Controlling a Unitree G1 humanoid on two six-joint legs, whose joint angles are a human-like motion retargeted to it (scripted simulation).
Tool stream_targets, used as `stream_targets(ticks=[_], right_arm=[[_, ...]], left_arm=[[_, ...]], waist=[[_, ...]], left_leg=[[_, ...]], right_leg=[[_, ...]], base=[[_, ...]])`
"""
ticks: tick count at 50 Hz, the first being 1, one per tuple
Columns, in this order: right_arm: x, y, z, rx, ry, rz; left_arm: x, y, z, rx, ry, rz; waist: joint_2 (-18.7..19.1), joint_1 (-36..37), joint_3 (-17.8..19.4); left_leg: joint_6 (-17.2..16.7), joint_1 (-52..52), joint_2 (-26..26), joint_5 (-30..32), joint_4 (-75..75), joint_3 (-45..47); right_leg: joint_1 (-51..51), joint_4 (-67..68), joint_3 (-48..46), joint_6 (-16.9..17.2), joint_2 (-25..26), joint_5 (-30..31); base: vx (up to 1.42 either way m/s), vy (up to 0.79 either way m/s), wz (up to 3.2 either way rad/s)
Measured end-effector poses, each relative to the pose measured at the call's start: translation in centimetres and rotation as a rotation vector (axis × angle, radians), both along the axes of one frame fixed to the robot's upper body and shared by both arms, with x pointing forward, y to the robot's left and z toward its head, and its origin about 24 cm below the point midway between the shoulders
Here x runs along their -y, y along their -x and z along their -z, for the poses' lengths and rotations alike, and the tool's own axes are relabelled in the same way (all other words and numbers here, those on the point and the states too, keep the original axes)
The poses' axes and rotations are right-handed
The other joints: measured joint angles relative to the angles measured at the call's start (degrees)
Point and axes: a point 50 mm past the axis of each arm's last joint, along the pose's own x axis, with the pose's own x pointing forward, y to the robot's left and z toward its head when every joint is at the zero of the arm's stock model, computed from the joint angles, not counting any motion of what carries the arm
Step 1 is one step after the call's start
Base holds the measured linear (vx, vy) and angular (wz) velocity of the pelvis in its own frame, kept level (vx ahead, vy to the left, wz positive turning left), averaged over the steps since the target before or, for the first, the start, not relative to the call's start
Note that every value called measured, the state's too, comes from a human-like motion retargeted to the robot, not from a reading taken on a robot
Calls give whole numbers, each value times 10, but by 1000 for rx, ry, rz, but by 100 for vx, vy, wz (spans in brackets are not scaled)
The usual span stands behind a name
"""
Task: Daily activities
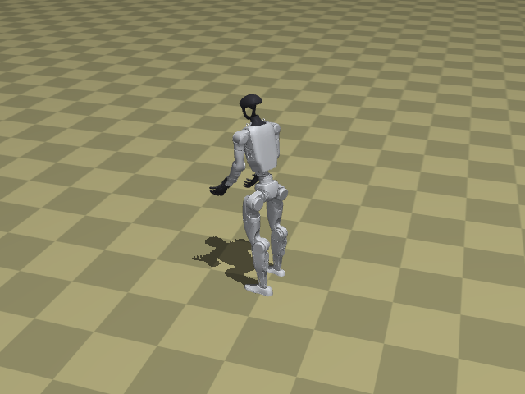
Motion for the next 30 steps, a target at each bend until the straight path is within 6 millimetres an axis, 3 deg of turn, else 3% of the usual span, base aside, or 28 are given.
stream_targets(ticks=[13, 30], right_arm=[[11, 22, -11, 64, 63, -23], [-6, 30, -9, 53, 54, -150]], left_arm=[[-6, 33, -6, 59, 24, -8], [-16, 47, 5, 11, 47, -53]], waist=[[1, -10, -26], [-8, -9, -33]], left_leg=[[10, 25, 2, -12, 34, 21], [22, 49, 2, -16, 65, 41]], right_leg=[[27, 1, 20, 0, 3, -14], [49, 1, 40, 0, 8, -23]], base=[[5, -4, -26], [3, -1, -27]])
